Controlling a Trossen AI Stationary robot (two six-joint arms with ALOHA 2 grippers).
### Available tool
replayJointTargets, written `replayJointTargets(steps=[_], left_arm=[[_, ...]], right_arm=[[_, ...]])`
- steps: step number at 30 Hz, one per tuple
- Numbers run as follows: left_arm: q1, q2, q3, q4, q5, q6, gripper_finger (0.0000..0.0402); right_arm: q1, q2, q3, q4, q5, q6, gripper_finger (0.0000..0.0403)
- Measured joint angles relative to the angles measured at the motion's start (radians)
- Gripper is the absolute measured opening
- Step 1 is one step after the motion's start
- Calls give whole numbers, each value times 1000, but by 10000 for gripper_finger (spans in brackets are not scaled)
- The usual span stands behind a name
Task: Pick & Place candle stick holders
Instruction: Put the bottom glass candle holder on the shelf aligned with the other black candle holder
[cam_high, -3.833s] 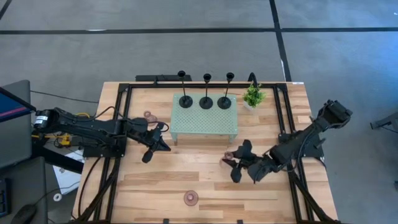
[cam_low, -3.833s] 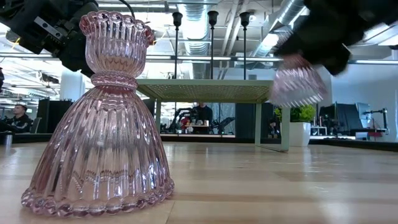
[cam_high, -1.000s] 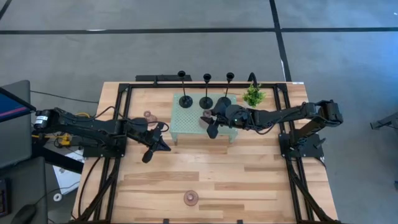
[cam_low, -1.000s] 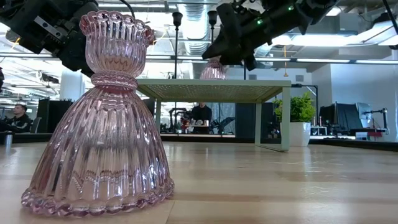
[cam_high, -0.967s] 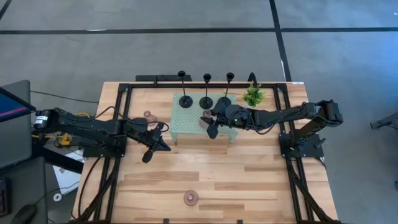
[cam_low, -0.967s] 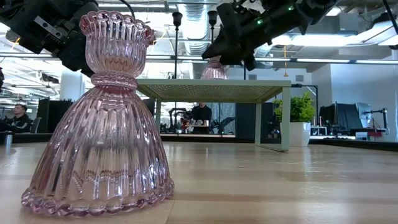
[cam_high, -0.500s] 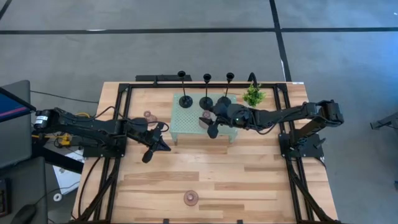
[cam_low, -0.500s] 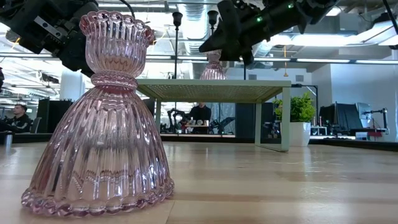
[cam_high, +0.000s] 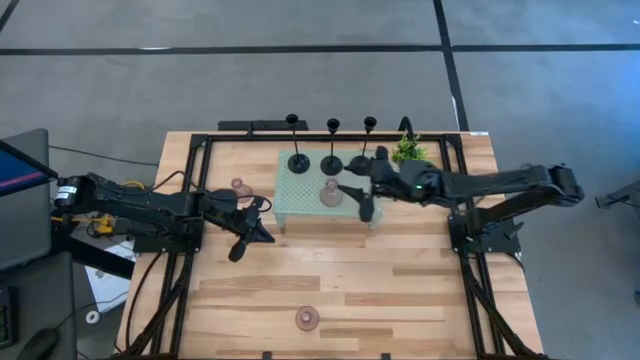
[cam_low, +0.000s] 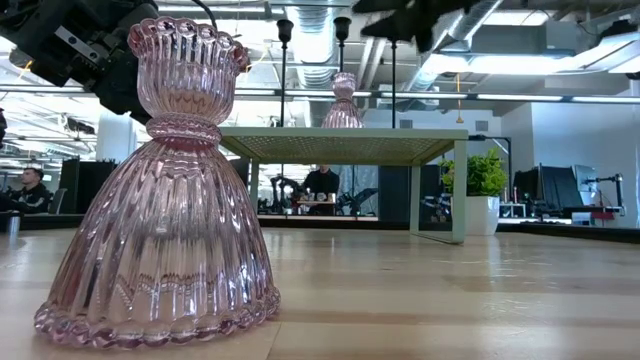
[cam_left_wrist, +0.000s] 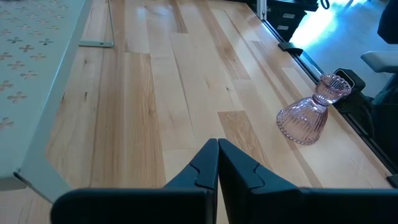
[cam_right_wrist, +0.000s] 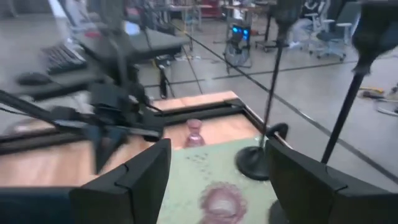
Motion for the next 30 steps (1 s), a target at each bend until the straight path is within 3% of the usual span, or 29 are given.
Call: replayJointTargets(steps=[8, 13, 22, 26, 30], left_arm=[[0, 0, 0, 1, 0, -2, 10], [0, 0, 0, 6, 0, -57, 10], [-114, 0, 0, 14, 0, -106, 10], [-216, 0, -1, 24, 0, -88, 10], [-331, 3, -1, 65, -15, 28, 10]], right_arm=[[166, -155, 0, -282, 0, 149, 249], [303, -167, 0, -387, 26, 247, 249], [493, -16, -1, -374, 182, 384, 249], [534, 83, -1, -276, 211, 393, 249], [558, 186, -1, -136, 211, 393, 249]])
